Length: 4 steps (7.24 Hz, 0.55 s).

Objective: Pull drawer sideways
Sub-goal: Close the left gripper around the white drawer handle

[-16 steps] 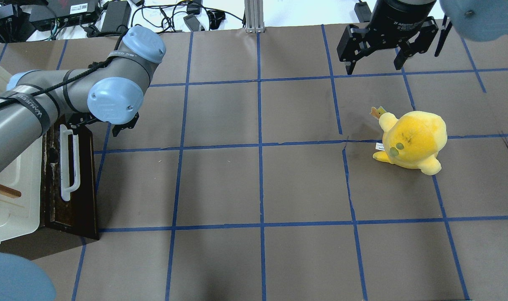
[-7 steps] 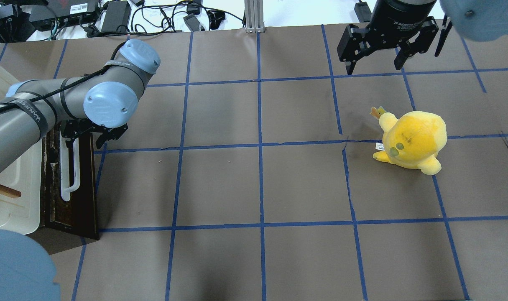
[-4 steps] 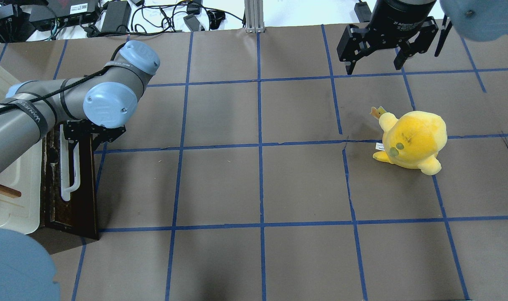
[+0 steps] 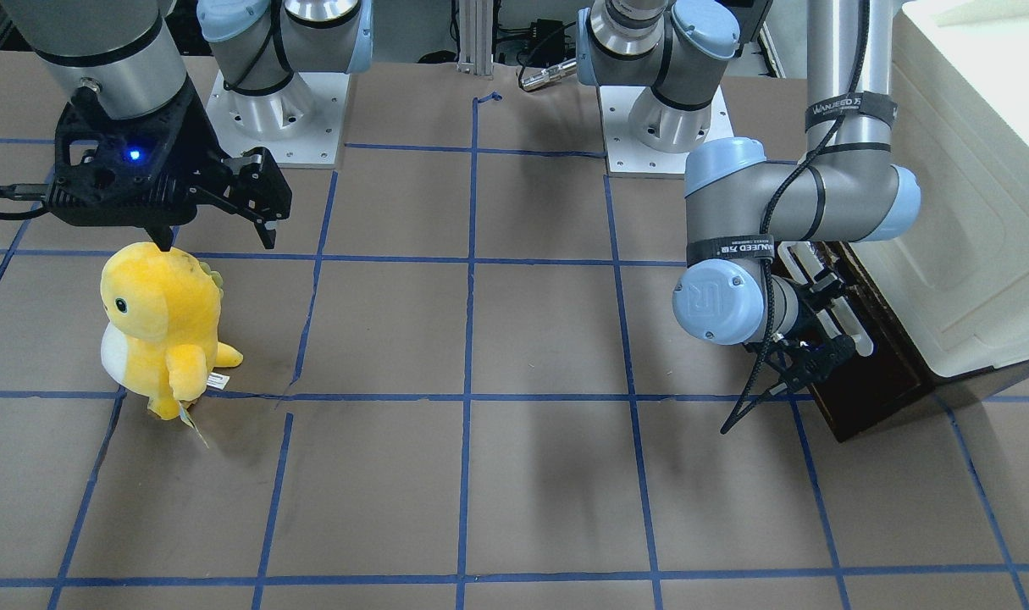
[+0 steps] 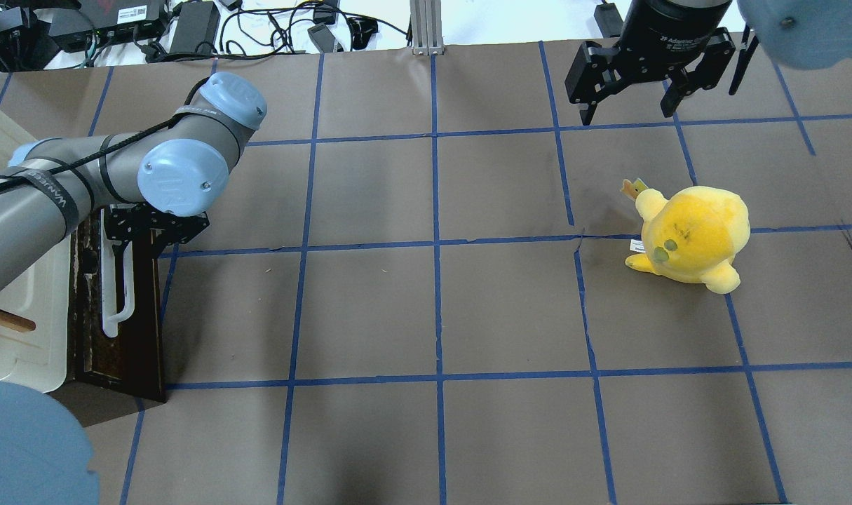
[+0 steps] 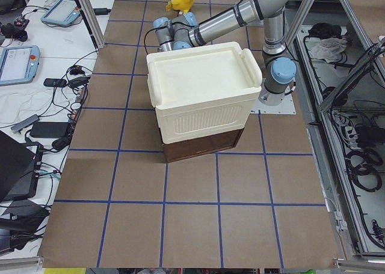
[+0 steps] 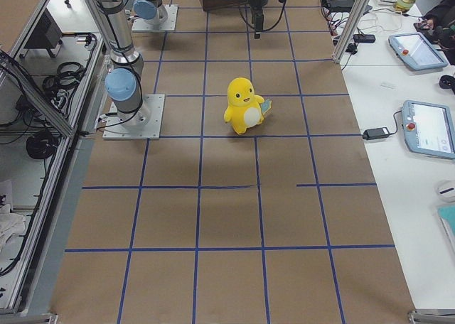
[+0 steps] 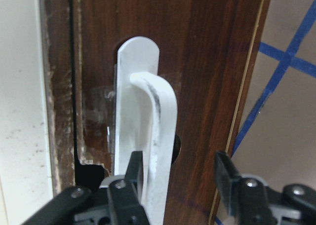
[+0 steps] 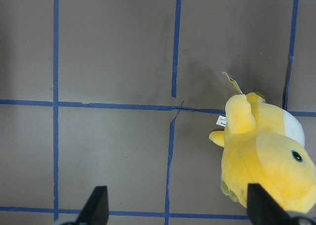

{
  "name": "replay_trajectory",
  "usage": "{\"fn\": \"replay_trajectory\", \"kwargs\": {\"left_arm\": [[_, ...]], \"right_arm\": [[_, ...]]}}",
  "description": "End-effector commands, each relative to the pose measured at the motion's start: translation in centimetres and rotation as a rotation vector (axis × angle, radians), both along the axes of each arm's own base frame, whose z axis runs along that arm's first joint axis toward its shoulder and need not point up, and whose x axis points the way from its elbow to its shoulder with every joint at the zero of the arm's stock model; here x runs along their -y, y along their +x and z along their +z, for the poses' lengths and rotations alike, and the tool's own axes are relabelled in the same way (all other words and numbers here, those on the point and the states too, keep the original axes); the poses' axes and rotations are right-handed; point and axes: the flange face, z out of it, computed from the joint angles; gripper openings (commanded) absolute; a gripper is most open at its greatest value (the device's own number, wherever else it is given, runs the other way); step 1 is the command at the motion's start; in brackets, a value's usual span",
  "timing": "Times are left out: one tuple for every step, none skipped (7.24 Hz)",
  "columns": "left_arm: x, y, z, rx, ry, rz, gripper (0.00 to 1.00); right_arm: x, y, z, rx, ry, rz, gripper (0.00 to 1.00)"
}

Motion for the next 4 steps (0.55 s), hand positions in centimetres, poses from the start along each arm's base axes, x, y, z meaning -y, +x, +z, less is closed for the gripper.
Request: {"fn": "replay_trajectory", "kwargs": {"left_arm": [[-0.06, 0.0, 0.09, 0.0, -0.002, 0.001, 0.53], [-0.29, 0.0, 0.41, 0.0, 0.005, 0.001, 0.53], [-0.4, -0.01, 0.54, 0.0, 0.01, 0.001, 0.53], [-0.39, -0.01, 0.46, 0.0, 0.012, 0.001, 0.53]], "right_arm": [[0.0, -0.01, 0.0, -0.001, 0.0, -0.001, 1.0], [0.0, 0.01, 0.0, 0.001, 0.0, -0.001, 1.0], [0.0, 0.01, 0.0, 0.001, 0.0, -0.001, 1.0], [0.0, -0.01, 0.0, -0.001, 0.0, -0.001, 1.0]]}}
